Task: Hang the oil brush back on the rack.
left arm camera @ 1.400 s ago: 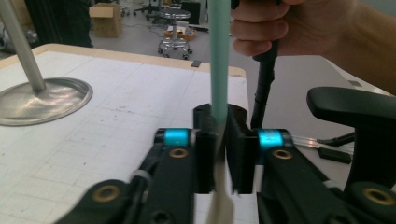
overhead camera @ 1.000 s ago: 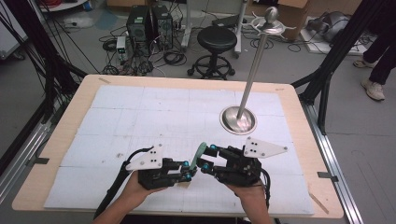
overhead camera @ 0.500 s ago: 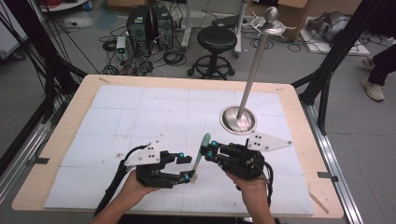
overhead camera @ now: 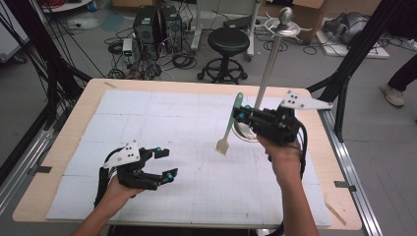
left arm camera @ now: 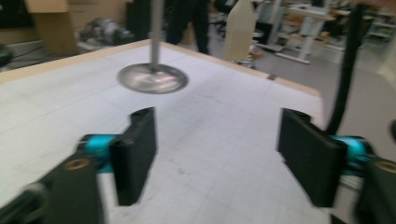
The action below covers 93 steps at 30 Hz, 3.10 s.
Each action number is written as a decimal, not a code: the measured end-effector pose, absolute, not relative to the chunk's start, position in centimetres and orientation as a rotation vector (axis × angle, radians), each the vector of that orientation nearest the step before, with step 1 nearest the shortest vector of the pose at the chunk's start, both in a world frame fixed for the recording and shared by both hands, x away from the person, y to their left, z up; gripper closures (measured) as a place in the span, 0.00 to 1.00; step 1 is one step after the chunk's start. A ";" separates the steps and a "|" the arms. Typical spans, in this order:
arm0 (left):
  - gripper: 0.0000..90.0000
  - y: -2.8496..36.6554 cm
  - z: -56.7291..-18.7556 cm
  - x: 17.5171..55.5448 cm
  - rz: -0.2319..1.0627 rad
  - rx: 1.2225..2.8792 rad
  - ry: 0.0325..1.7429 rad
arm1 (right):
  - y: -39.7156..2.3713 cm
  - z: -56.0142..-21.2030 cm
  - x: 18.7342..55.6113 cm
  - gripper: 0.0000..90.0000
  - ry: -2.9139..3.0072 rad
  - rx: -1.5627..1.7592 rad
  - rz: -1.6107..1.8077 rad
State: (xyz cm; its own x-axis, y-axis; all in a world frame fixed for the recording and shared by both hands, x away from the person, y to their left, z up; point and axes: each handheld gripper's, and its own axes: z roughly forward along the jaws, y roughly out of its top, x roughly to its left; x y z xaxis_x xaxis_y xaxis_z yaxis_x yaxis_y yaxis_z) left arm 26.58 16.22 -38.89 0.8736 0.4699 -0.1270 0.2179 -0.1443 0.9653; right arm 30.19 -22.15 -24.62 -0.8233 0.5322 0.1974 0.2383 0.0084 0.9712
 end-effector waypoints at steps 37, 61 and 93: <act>0.25 21.1 -39.8 27.2 0.287 1.671 0.589 | -26.0 -17.7 38.4 0.92 1.879 1.043 1.798; 0.25 21.1 -39.8 27.2 0.288 1.669 0.591 | -26.7 -18.3 38.4 0.92 1.846 1.095 1.767; 0.25 22.9 -40.5 27.3 0.345 1.579 0.691 | -28.4 -35.0 23.2 0.21 1.852 1.103 1.342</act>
State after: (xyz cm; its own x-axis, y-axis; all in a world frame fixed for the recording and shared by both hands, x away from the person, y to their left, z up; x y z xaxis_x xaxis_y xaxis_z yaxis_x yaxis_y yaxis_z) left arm 27.34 22.93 -40.47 0.7712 0.6116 -0.1767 0.2257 -0.0031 0.9742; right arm 23.25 -28.45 -34.95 -0.4798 0.8773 0.0056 0.2783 0.1461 0.9493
